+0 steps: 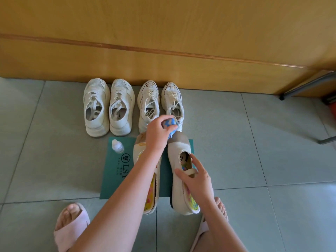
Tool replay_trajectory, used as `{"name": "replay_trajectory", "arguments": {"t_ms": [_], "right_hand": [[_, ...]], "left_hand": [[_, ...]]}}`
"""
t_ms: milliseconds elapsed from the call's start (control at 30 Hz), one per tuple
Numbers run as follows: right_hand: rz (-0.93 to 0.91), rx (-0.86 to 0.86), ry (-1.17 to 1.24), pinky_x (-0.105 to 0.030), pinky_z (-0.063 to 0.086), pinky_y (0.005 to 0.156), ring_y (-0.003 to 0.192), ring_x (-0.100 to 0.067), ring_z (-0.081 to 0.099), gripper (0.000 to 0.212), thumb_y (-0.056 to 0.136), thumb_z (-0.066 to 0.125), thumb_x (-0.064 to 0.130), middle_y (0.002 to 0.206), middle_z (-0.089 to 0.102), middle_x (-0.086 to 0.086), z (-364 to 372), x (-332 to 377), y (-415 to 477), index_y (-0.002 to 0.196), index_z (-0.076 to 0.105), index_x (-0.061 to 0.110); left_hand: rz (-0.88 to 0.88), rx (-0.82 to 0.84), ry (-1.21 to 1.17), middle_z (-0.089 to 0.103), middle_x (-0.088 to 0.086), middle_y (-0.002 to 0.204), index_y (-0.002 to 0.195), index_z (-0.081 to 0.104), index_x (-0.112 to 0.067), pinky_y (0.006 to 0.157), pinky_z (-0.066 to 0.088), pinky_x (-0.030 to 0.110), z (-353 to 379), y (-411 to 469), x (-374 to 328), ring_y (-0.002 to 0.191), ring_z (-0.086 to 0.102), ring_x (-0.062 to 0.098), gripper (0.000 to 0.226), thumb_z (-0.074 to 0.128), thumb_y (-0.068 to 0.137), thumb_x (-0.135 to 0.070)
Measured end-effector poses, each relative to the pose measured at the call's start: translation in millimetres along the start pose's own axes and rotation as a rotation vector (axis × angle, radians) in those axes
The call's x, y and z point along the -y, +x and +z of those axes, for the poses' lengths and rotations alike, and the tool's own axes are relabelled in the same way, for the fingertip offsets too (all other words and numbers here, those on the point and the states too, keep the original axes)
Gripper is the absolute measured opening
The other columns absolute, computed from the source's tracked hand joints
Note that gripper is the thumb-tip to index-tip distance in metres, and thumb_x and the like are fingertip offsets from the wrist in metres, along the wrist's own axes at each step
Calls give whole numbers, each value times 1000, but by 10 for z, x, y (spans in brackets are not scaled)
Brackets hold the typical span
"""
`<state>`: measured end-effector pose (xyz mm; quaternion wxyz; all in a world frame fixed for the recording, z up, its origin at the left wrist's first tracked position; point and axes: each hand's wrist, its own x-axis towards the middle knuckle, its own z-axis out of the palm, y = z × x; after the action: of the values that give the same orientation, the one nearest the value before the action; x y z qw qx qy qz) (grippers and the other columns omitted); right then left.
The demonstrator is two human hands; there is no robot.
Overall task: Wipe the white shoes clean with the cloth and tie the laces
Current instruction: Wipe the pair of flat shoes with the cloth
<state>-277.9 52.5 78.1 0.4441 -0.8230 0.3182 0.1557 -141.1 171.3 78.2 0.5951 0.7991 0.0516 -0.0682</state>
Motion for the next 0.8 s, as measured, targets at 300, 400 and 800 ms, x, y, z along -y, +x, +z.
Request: {"name": "replay_trajectory", "arguments": {"t_ms": [300,400,800], "right_hand": [[-1,-61,15,-24,51,68,84,2,60,58,76,67,55,103,63,21,48,-99,-6,128,43,56],[-2,-65,57,-25,52,70,84,2,61,56,75,69,52,101,65,19,50,-128,9,126,46,56],[-20,-42,134,-29,54,71,78,-1,64,55,74,71,52,86,70,16,2,-155,8,124,49,54]], "left_hand": [[58,30,147,65,0,104,110,70,-17,83,49,25,152,-96,208,94,58,12,29,72,80,-17],[70,-80,145,63,-1,97,105,71,-15,76,47,20,170,-330,239,85,56,10,26,74,79,-16],[-59,-146,105,64,-4,94,100,71,-16,74,40,3,282,-1039,226,84,56,-1,21,74,79,-15]]}}
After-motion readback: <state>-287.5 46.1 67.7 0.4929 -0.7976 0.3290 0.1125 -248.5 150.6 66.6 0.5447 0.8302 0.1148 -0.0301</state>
